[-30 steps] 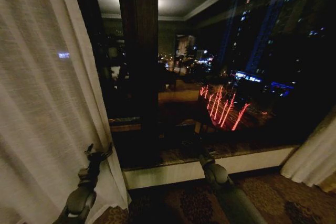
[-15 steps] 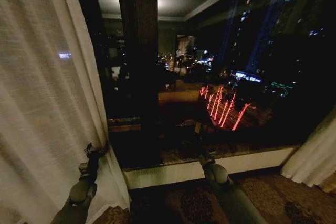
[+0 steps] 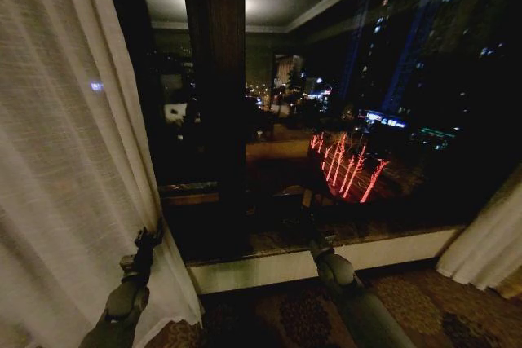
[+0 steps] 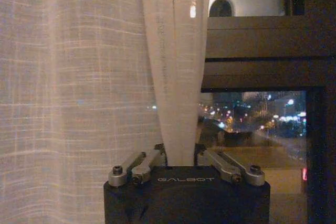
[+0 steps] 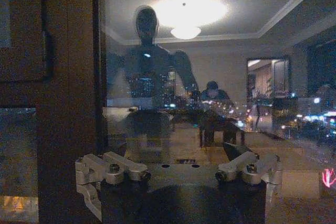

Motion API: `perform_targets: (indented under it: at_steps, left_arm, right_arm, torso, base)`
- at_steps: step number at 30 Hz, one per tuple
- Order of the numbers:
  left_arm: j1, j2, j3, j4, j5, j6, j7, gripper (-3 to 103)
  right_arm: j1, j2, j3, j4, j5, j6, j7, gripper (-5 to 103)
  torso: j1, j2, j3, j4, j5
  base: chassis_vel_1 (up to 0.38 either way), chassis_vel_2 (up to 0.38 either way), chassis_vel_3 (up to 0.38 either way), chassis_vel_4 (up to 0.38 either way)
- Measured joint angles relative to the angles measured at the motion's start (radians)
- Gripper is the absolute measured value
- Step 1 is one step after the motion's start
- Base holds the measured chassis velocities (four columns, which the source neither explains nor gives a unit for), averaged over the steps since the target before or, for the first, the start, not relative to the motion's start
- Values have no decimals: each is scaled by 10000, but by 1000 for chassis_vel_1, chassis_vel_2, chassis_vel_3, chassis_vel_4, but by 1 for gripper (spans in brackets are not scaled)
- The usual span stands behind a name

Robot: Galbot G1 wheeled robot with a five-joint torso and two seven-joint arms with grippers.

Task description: Open the curtains by pulling them apart, changing their state from closed to fully open.

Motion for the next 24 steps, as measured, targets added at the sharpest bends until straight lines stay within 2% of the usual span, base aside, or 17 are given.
perform_targets:
  at_steps: [1,2,3,5,6,8,24]
  left_arm:
    - [14,0,-5,-15,6,6,-5,24]
    - [49,-1,-28,-44,33,27,-39,12]
    - [64,-1,-42,-60,36,33,-51,7]
    - [75,-1,-59,-70,36,36,-57,7]
    - [83,0,-77,-77,34,39,-64,3]
    - [96,18,-117,-81,22,43,-78,0]
    - [120,-5,-221,-86,10,56,-268,0]
  right_arm:
    - [0,0,0,0,0,0,0,100]
    - [0,0,0,0,0,0,0,100]
    - [0,0,0,0,0,0,0,100]
    - [0,0,0,0,0,0,0,100]
    - [0,0,0,0,0,0,0,100]
    - [0,0,0,0,0,0,0,100]
    - [0,0,0,0,0,0,0,100]
  torso:
    - [0,0,0,0,0]
    - [0,0,0,0,0]
    - [0,0,0,0,0]
    - [0,0,0,0,0]
    - [0,0,0,0,0]
    - [0,0,0,0,0]
    - [0,0,0,0,0]
  base:
    - [0,0,0,0]
    - [0,0,0,0]
    - [0,0,0,0]
    - [0,0,0,0]
    - [0,0,0,0]
    - [0,0,0,0]
    - [2,2,-3,-2]
